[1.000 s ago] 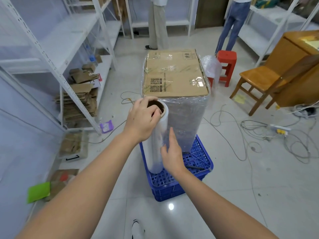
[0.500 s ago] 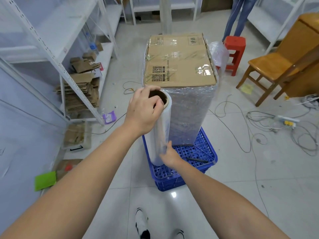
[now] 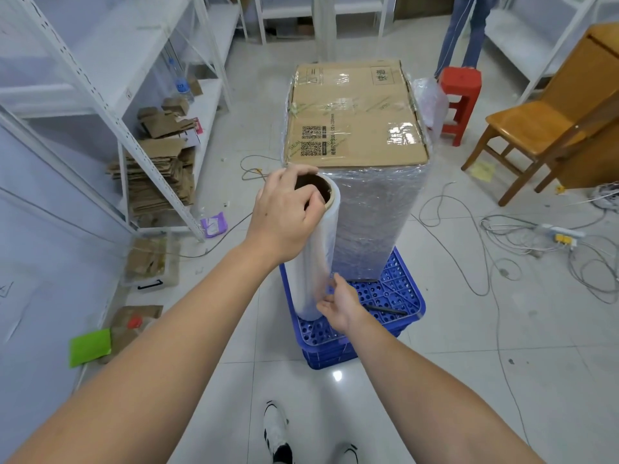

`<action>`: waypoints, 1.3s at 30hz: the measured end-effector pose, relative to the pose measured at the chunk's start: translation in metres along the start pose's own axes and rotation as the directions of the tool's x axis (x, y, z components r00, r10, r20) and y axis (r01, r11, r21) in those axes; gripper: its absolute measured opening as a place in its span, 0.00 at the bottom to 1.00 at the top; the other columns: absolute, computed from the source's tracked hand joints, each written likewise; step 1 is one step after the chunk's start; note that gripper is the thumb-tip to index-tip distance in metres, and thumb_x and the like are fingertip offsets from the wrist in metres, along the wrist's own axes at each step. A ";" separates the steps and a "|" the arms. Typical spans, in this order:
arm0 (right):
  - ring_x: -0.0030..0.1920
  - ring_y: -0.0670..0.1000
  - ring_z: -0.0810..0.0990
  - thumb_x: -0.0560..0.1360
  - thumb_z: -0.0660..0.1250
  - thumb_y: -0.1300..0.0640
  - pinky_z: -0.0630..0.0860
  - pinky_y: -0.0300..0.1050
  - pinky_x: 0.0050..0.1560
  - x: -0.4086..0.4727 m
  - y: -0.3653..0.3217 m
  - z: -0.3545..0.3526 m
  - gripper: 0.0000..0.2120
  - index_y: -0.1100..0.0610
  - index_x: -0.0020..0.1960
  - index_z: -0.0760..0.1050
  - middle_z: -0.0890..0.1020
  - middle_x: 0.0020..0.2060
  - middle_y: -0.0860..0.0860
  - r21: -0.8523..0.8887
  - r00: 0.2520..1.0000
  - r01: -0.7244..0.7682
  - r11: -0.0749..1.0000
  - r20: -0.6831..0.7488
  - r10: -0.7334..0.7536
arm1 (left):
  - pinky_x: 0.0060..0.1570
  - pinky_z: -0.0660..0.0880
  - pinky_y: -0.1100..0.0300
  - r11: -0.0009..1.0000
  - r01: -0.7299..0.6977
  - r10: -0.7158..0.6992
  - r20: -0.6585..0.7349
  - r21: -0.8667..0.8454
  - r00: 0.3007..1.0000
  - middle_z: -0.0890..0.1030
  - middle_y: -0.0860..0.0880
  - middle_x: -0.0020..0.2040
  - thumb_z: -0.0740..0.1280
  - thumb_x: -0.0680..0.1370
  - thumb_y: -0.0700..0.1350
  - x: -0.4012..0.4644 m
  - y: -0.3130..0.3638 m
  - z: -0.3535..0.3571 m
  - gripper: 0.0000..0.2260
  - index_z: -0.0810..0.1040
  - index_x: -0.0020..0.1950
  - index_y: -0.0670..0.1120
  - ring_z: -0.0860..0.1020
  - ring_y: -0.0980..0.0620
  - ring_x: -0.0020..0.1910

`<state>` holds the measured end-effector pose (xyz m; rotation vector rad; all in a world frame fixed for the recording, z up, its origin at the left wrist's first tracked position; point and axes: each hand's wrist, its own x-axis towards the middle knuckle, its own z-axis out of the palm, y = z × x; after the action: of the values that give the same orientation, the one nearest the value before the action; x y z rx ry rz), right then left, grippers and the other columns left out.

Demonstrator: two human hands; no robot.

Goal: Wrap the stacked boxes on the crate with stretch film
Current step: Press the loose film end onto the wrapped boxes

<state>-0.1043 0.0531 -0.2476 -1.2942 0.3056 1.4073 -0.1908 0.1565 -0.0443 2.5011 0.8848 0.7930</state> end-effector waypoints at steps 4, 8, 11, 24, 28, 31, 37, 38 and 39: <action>0.56 0.57 0.80 0.83 0.59 0.60 0.75 0.52 0.64 0.001 -0.012 -0.021 0.17 0.64 0.70 0.69 0.80 0.60 0.62 -0.035 0.994 0.084 0.996 -0.063 -0.086 | 0.62 0.70 0.44 1.000 -0.009 0.009 -0.006 0.006 1.000 0.76 0.54 0.67 0.54 0.80 0.53 0.001 -0.001 0.000 0.20 0.83 0.42 0.48 0.69 0.49 0.64; 0.66 0.58 0.75 0.84 0.59 0.58 0.73 0.54 0.66 -0.004 -0.018 -0.029 0.18 0.56 0.73 0.66 0.76 0.65 0.56 -0.108 0.997 0.075 0.991 -0.010 -0.076 | 0.61 0.70 0.45 1.000 -0.012 0.012 -0.017 0.001 1.000 0.77 0.54 0.67 0.54 0.80 0.53 0.000 0.000 0.002 0.20 0.83 0.42 0.48 0.70 0.48 0.64; 0.58 0.62 0.80 0.82 0.61 0.54 0.76 0.56 0.61 0.004 -0.018 -0.018 0.14 0.60 0.64 0.74 0.81 0.60 0.60 -0.180 0.999 0.022 0.983 0.047 -0.014 | 0.62 0.70 0.45 1.000 -0.021 0.021 -0.027 0.000 0.999 0.77 0.53 0.67 0.55 0.81 0.52 0.000 -0.001 0.002 0.20 0.83 0.42 0.48 0.70 0.47 0.63; 0.43 0.51 0.79 0.82 0.59 0.45 0.76 0.45 0.38 0.010 -0.001 -0.006 0.16 0.55 0.61 0.75 0.81 0.49 0.52 -0.108 0.994 -0.006 0.994 -0.110 -0.006 | 0.61 0.71 0.44 1.000 -0.027 0.027 0.002 0.005 1.000 0.76 0.53 0.67 0.55 0.81 0.52 -0.001 0.000 -0.001 0.19 0.83 0.42 0.48 0.69 0.47 0.65; 0.60 0.55 0.79 0.76 0.59 0.31 0.76 0.51 0.60 0.022 0.009 0.002 0.31 0.54 0.67 0.72 0.78 0.63 0.52 -0.071 0.993 -0.118 0.991 -0.027 0.116 | 0.61 0.70 0.46 0.999 -0.032 0.032 -0.013 -0.002 0.999 0.77 0.53 0.66 0.54 0.81 0.52 -0.002 0.001 -0.001 0.19 0.82 0.41 0.48 0.69 0.48 0.64; 0.57 0.55 0.81 0.69 0.62 0.26 0.74 0.54 0.64 0.034 -0.003 0.008 0.37 0.55 0.62 0.77 0.83 0.56 0.51 -0.112 0.993 -0.116 0.987 -0.030 0.114 | 0.60 0.70 0.47 1.000 -0.028 0.028 -0.012 0.006 1.000 0.77 0.53 0.66 0.55 0.80 0.52 -0.001 0.001 -0.001 0.19 0.83 0.41 0.48 0.69 0.48 0.64; 0.45 0.51 0.83 0.77 0.62 0.42 0.80 0.45 0.43 0.018 -0.032 0.016 0.19 0.55 0.56 0.81 0.86 0.42 0.50 -0.251 1.000 0.023 0.968 -0.003 -0.024 | 0.60 0.71 0.44 0.999 -0.041 0.041 -0.044 0.011 0.998 0.78 0.52 0.66 0.56 0.80 0.51 -0.001 0.000 0.000 0.18 0.81 0.40 0.47 0.71 0.46 0.64; 0.45 0.50 0.83 0.79 0.62 0.44 0.78 0.44 0.41 0.016 -0.031 0.013 0.18 0.56 0.57 0.80 0.86 0.43 0.50 -0.249 0.999 0.032 0.968 -0.019 -0.038 | 0.60 0.71 0.43 0.999 -0.042 0.043 -0.041 0.012 0.998 0.78 0.51 0.66 0.56 0.80 0.51 -0.001 0.001 0.000 0.18 0.81 0.40 0.47 0.71 0.46 0.64; 0.50 0.50 0.82 0.80 0.61 0.44 0.76 0.42 0.43 0.018 -0.027 0.006 0.20 0.57 0.63 0.78 0.85 0.50 0.51 -0.236 0.999 0.026 0.971 -0.041 -0.036 | 0.60 0.71 0.43 0.999 -0.044 0.045 -0.039 0.012 0.998 0.78 0.51 0.66 0.56 0.80 0.51 -0.001 0.001 0.001 0.17 0.81 0.39 0.48 0.71 0.46 0.64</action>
<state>-0.0805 0.0762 -0.2471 -1.5193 0.1504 1.4210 -0.1908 0.1545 -0.0447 2.5308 0.8515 0.8570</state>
